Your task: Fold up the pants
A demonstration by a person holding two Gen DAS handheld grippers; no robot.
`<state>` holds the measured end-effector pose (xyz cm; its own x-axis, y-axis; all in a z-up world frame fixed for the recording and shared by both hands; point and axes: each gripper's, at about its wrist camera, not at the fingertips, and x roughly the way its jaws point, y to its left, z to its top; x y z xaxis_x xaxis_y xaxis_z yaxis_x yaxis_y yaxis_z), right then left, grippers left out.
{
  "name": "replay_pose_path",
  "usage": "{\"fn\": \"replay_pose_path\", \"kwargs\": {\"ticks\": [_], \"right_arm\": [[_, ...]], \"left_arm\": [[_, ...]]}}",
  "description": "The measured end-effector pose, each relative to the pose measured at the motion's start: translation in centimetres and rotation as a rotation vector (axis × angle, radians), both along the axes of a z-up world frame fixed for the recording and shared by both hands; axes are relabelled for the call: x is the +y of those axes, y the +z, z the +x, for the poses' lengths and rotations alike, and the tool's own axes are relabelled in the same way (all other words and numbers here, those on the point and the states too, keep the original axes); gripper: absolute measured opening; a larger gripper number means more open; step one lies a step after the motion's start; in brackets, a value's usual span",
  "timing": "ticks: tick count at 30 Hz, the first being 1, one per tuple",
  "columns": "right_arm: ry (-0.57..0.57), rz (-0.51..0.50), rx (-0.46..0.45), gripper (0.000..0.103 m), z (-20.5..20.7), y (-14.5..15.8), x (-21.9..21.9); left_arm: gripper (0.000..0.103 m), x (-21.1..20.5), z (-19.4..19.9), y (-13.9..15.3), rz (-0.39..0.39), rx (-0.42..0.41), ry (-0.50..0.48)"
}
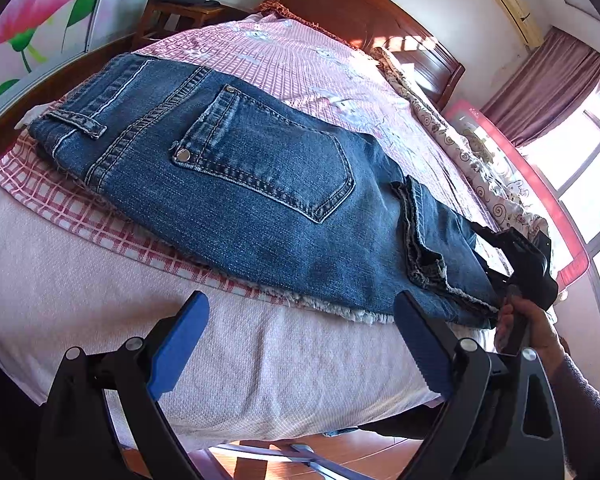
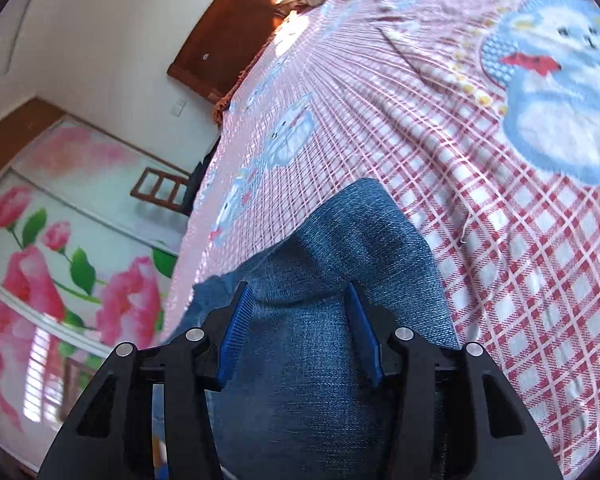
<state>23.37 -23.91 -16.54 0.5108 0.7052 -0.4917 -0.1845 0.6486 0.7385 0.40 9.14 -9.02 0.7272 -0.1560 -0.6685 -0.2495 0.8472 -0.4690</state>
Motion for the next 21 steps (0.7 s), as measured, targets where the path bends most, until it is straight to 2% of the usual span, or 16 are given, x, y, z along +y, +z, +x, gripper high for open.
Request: {"fn": "replay_pose_path", "kwargs": {"ticks": [2, 4, 6, 8, 9, 10, 11, 12, 14, 18, 21], "right_arm": [[-0.005, -0.049, 0.015, 0.048, -0.6, 1.4, 0.4], [0.005, 0.069, -0.031, 0.048, -2.2, 2.9, 0.9], [0.103, 0.127, -0.027, 0.048, -3.6, 3.1, 3.4], [0.227, 0.178, 0.023, 0.049, -4.6, 1.6, 6.3], [0.26, 0.167, 0.067, 0.054, -4.8, 0.3, 7.8], [0.259, 0.113, 0.068, 0.045, -5.2, -0.8, 8.8], [0.241, 0.046, -0.014, 0.043, -5.7, -0.6, 9.3], [0.23, 0.025, -0.027, 0.042, -6.1, -0.6, 9.6], [0.207, 0.034, -0.006, 0.042, -6.2, -0.3, 9.7], [0.229, 0.041, 0.019, 0.042, -5.8, -0.4, 9.5], [0.223, 0.015, 0.011, 0.042, -5.9, -0.4, 9.7]], "left_arm": [[0.093, 0.0, 0.0, 0.1, 0.007, -0.002, -0.008], [0.093, 0.0, 0.0, -0.1, 0.005, 0.004, -0.009], [0.093, 0.2, 0.2, -0.3, -0.013, 0.005, -0.004], [0.093, 0.5, 0.0, -0.1, -0.023, -0.009, 0.005], [0.093, 0.7, -0.2, 0.1, -0.024, -0.018, 0.012], [0.093, 1.1, -0.5, 0.4, -0.028, -0.028, 0.023], [0.093, 1.5, -0.9, 0.7, -0.039, -0.041, 0.036], [0.093, 2.2, -1.3, 0.9, -0.056, -0.054, 0.054], [0.093, 4.1, -2.3, 1.1, -0.125, -0.088, 0.11], [0.093, 10.0, -3.9, 0.1, -0.402, -0.179, 0.266], [0.093, 13.8, -4.6, -0.5, -0.53, -0.243, 0.37]]}}
